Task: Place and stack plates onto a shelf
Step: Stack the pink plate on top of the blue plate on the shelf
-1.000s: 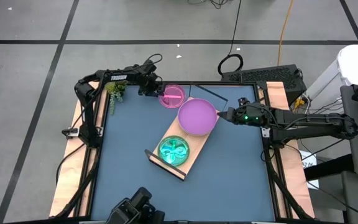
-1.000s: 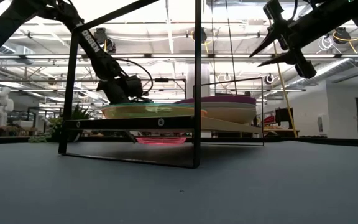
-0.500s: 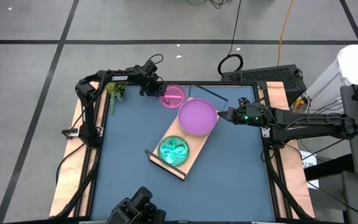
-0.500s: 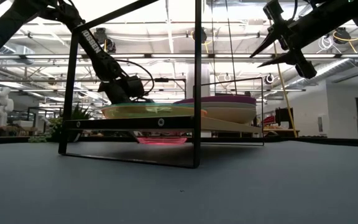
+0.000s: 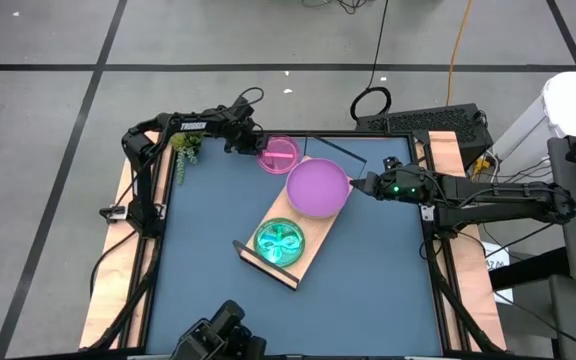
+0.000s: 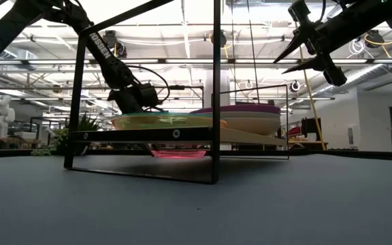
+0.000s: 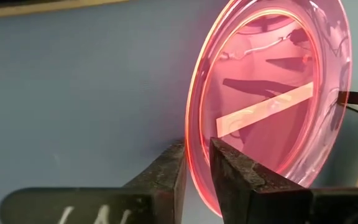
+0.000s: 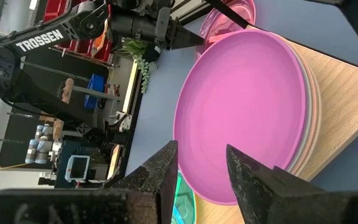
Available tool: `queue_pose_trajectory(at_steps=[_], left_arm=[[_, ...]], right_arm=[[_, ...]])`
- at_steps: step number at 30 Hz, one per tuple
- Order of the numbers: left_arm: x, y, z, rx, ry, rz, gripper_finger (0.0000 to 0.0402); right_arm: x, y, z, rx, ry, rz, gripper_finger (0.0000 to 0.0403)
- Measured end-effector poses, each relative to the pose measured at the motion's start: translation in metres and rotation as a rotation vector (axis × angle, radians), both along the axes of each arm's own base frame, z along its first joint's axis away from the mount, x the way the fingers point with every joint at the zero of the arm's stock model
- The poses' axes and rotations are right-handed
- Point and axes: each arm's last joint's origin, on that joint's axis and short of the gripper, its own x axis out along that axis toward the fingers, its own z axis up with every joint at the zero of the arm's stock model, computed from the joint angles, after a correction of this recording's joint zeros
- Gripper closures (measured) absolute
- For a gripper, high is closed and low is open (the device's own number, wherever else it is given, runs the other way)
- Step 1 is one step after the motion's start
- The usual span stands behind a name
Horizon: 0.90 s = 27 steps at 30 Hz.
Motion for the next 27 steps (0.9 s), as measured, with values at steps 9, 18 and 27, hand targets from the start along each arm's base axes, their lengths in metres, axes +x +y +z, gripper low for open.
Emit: queue_pose_trajectory(at_steps=[9,18,27], left_arm=[[-0.0004,0.0005,0.0000,0.025,0.011,-0.018,0.0326],[-0.0005,0.0010,0.0008,0.032,0.012,-0.015,0.0394],[-0.0009,0.0009,0.0025,0.018,-0.009,-0.026,0.0396]], right_arm=[[0.0000,0.0001,0.0000,-0.003,0.001,0.006,0.0282],[0.0000,0.0001,0.0000,-0.014,0.006,0.012,0.0282],[0.0000,0.0001,0.0000,-0.020,0.008,0.015,0.0282]])
